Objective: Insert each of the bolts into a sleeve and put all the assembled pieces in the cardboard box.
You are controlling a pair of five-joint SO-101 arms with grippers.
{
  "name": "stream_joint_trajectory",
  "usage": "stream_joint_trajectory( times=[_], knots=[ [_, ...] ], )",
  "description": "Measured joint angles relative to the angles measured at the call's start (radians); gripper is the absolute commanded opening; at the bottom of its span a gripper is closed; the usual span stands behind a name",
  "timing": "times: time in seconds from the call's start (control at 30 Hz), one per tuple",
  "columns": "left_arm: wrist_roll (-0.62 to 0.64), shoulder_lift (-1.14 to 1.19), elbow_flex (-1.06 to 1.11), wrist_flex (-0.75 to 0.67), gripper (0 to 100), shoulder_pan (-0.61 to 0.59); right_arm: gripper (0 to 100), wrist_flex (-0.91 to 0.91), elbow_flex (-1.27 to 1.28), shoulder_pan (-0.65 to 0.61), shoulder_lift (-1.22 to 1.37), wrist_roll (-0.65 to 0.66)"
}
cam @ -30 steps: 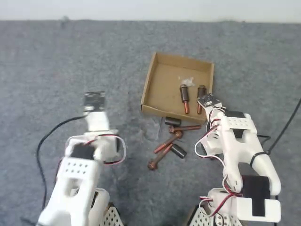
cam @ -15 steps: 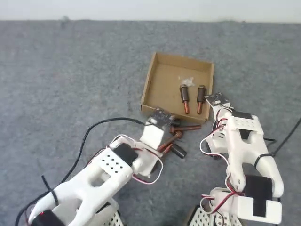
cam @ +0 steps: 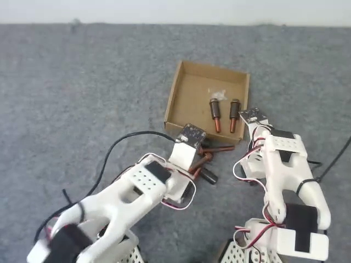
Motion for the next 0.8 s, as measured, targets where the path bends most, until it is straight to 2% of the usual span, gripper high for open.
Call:
stream_joint_trajectory(
  times=[0.23,0.57,0.7,0.8],
  knots=[
    [0.002,0.052,-0.015,0.008,14,-0.002,0.7,0.000,0.000,0.000,0.000,0.000],
    [0.002,0.048,-0.015,0.011,13,0.008,0.7,0.000,0.000,0.000,0.000,0.000],
    [-0.003,-0.089,-0.014,0.091,14,0.008,0.7,0.000,0.000,0.000,0.000,0.000],
    [-0.003,-0.256,0.028,0.084,14,0.006,0.7,0.000,0.000,0.000,0.000,0.000]
  ],
)
